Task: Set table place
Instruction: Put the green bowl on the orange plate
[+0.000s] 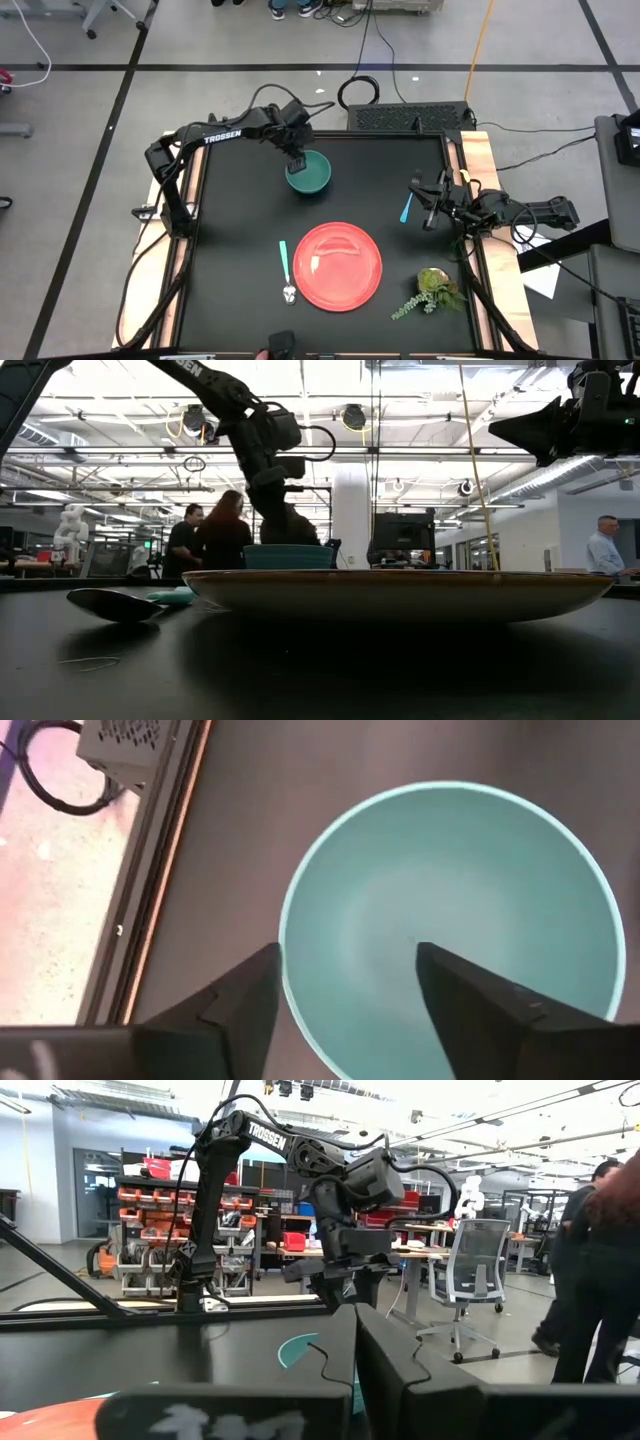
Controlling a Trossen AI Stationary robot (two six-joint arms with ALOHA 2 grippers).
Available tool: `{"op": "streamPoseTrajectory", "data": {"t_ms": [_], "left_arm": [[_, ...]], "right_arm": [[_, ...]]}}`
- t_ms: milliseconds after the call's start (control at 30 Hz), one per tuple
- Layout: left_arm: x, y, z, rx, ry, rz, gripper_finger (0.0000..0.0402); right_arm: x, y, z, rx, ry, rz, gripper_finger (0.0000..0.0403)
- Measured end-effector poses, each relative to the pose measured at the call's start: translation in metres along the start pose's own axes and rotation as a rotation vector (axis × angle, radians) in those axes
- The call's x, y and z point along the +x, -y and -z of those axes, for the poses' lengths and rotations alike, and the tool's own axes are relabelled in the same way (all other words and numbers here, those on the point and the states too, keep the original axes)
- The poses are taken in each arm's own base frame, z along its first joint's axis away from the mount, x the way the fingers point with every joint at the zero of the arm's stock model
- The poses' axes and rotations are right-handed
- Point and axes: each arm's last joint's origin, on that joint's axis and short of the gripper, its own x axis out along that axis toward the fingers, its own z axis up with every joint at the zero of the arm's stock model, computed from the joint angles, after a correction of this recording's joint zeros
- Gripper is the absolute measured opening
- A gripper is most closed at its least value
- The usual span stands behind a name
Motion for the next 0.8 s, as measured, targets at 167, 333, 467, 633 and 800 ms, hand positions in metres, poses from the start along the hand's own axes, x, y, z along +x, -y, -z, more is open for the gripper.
{"op": "streamPoseTrajectory", "data": {"t_ms": [167, 333, 467, 633, 800], "left_arm": [[0.006, -0.002, 0.000, 0.001, -0.007, -0.013, 0.0269], [0.027, -0.007, 0.007, -0.002, -0.101, -0.055, 0.0271], [0.034, -0.008, 0.009, -0.002, -0.134, -0.084, 0.0271], [0.030, -0.010, 0.003, 0.008, -0.120, -0.091, 0.0271], [0.030, -0.011, 0.006, 0.008, -0.135, -0.084, 0.0271]], "right_arm": [[0.000, 0.000, 0.000, 0.000, 0.000, 0.000, 0.0000], [0.000, 0.000, 0.000, 0.000, 0.000, 0.000, 0.0000], [0.000, 0.000, 0.000, 0.001, 0.000, 0.000, 0.0000], [0.000, 0.000, 0.000, -0.002, 0.000, 0.000, 0.0000], [0.000, 0.000, 0.000, -0.001, 0.000, 0.000, 0.0000]]}}
